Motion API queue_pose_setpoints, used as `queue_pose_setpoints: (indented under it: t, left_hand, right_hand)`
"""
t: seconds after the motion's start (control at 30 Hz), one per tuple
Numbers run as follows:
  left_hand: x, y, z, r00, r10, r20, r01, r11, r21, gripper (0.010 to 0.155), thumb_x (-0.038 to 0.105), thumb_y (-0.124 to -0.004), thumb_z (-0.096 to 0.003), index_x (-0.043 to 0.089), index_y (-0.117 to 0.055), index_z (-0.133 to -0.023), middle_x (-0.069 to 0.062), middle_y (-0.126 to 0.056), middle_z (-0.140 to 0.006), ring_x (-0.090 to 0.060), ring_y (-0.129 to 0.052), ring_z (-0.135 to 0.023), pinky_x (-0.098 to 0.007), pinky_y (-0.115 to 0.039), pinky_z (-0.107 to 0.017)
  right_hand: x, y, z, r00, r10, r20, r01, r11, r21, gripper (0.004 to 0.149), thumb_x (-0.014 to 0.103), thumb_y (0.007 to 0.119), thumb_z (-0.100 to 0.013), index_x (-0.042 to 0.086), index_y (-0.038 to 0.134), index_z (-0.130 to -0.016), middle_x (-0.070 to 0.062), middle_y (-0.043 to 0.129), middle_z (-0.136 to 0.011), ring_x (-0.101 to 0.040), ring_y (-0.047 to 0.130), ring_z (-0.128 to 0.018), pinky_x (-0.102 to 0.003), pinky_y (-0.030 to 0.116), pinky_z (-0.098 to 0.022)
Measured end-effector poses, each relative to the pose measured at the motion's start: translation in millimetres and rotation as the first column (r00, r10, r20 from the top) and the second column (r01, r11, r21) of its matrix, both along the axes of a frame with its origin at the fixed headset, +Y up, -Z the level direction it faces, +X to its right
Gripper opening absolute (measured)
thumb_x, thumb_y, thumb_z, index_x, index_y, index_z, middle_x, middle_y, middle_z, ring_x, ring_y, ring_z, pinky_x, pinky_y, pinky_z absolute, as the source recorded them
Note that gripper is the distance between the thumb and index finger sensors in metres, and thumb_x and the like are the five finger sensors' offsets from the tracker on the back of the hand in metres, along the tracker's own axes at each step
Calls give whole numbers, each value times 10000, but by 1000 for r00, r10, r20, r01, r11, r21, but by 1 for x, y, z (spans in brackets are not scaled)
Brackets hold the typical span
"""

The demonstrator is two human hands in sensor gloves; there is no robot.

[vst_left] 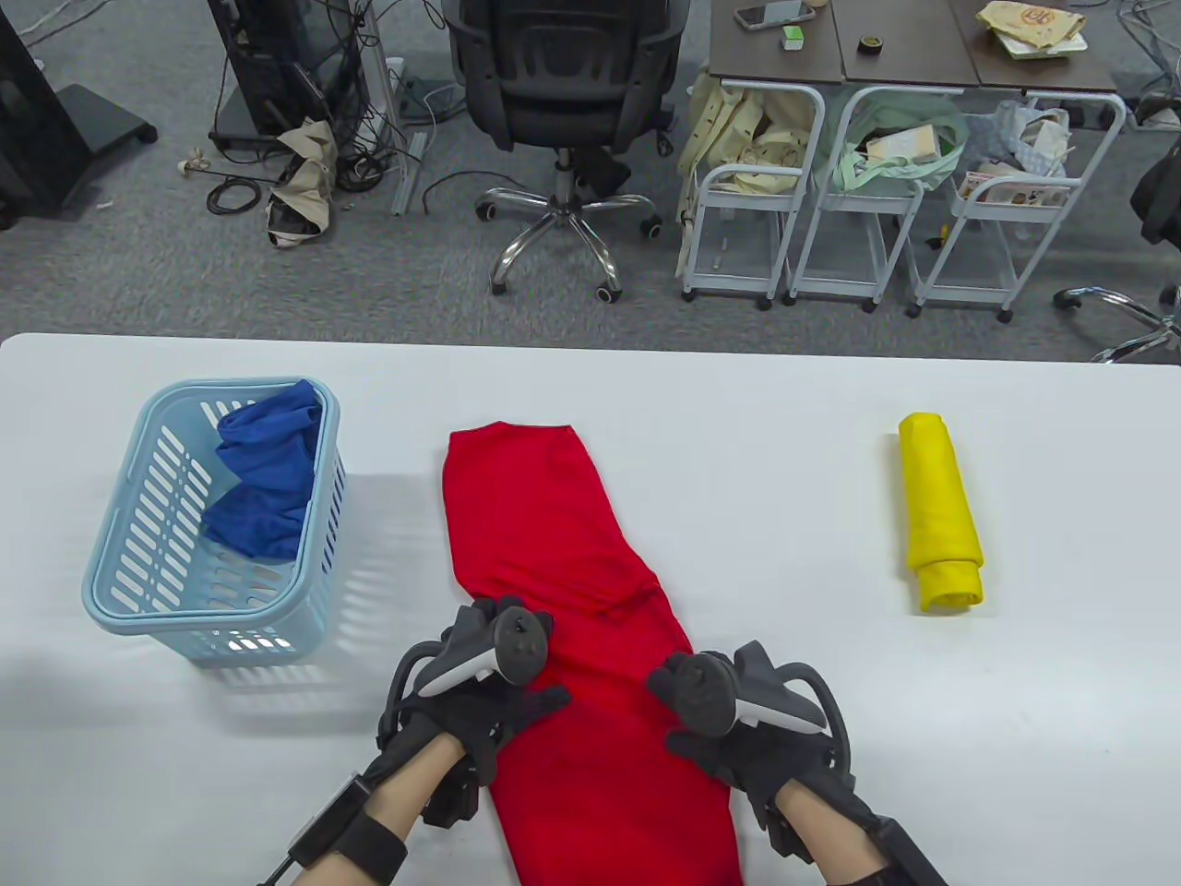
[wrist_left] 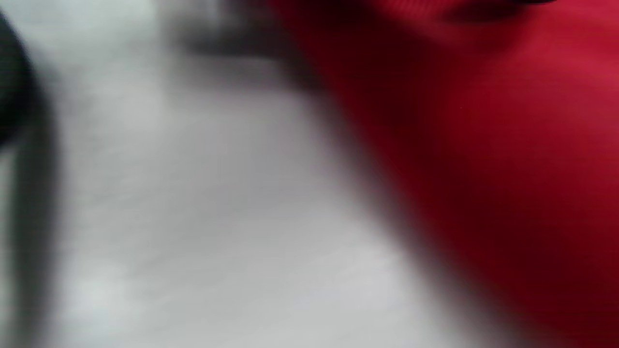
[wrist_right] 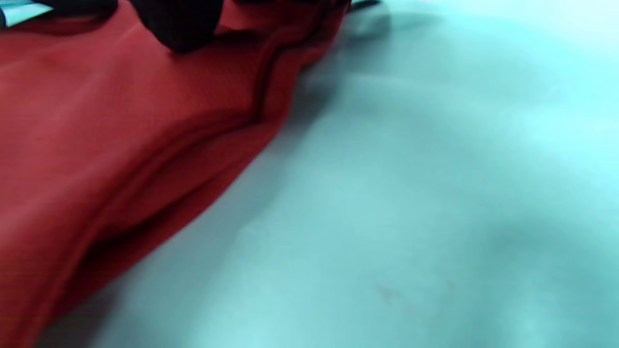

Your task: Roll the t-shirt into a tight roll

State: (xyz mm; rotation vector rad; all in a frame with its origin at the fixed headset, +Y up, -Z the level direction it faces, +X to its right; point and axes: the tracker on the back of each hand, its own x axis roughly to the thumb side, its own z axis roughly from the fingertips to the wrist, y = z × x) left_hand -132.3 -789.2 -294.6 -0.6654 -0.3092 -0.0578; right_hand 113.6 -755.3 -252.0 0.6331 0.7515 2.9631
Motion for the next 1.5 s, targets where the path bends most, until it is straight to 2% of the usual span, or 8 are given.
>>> queue_pose_setpoints:
  t: [0.13, 0.5, 0.7, 0.87, 1.0, 1.2, 1.33, 1.5]
  left_hand:
    - [11, 0, 5, 996, 45, 82, -43, 999, -24, 840, 705, -409, -492, 337, 57, -1087, -105, 170, -1131, -445, 47, -1059, -648, -140, -767]
    - [47, -1, 31, 963, 19, 270, -15, 1000, -16, 855, 719, -405, -484, 347, 79, -1083, -106, 198, -1124, -447, 67, -1055, -651, -128, -768]
    - [47, -1, 34, 957, 26, 290, -22, 1000, -17, 839, 729, -430, -476, 404, 53, -1080, -70, 186, -1138, -417, 52, -1074, -652, -146, -775]
    - [46, -3, 33, 957, 36, 288, -23, 998, -50, 841, 734, -408, -477, 402, 97, -1062, -54, 242, -1107, -405, 128, -1046, -645, -85, -757]
    - [45, -3, 33, 959, 47, 279, -30, 997, -67, 846, 732, -402, -478, 402, 125, -1053, -47, 263, -1093, -397, 152, -1035, -641, -59, -748]
    - [45, -3, 33, 960, 48, 275, -30, 997, -72, 848, 732, -397, -478, 396, 132, -1049, -45, 269, -1087, -395, 158, -1031, -638, -51, -746]
    - [45, -3, 33, 960, 46, 275, -26, 997, -78, 847, 731, -388, -479, 392, 143, -1044, -46, 279, -1080, -397, 168, -1024, -638, -43, -742]
    - [45, -3, 33, 961, 46, 274, -25, 997, -79, 844, 732, -381, -480, 392, 149, -1042, -42, 285, -1078, -394, 175, -1023, -638, -38, -740]
  right_hand:
    - [1, 14, 1, 998, -59, 31, 57, 997, 60, 538, 457, 681, -612, 246, 598, -1099, -53, 697, -1095, -326, 703, -1003, -513, 592, -697]
    - [12, 31, -23, 986, -84, 147, 60, 985, 162, 542, 394, 706, -631, 347, 489, -1126, -86, 394, -1186, -339, 542, -1043, -523, 517, -720]
    - [6, -1, -56, 983, 62, 172, -67, 997, 24, 667, 467, 796, -543, 340, 465, -1108, -78, 381, -1180, -355, 542, -1035, -532, 533, -714]
    - [18, -1, -56, 981, -9, 194, -2, 998, 58, 371, 327, 721, -620, 316, 638, -981, -13, 457, -1165, -308, 597, -1036, -564, 505, -732]
    - [25, 3, -59, 971, -30, 235, 14, 997, 70, 377, 329, 651, -634, 276, 585, -1001, -17, 525, -1139, -301, 662, -1011, -508, 574, -699]
    - [91, 9, -66, 723, 45, 689, -180, 976, 125, 381, 428, 577, -647, 214, 657, -952, -77, 671, -1043, -293, 809, -870, -453, 677, -617]
    - [118, 10, -59, 633, 86, 769, -198, 979, 54, 395, 433, 638, -619, 191, 737, -914, -110, 747, -997, -302, 848, -834, -463, 707, -585]
    - [89, 44, -49, 794, -60, 605, -100, 969, 227, 509, 406, 621, -629, 217, 556, -1097, -114, 530, -1153, -369, 674, -996, -519, 603, -677]
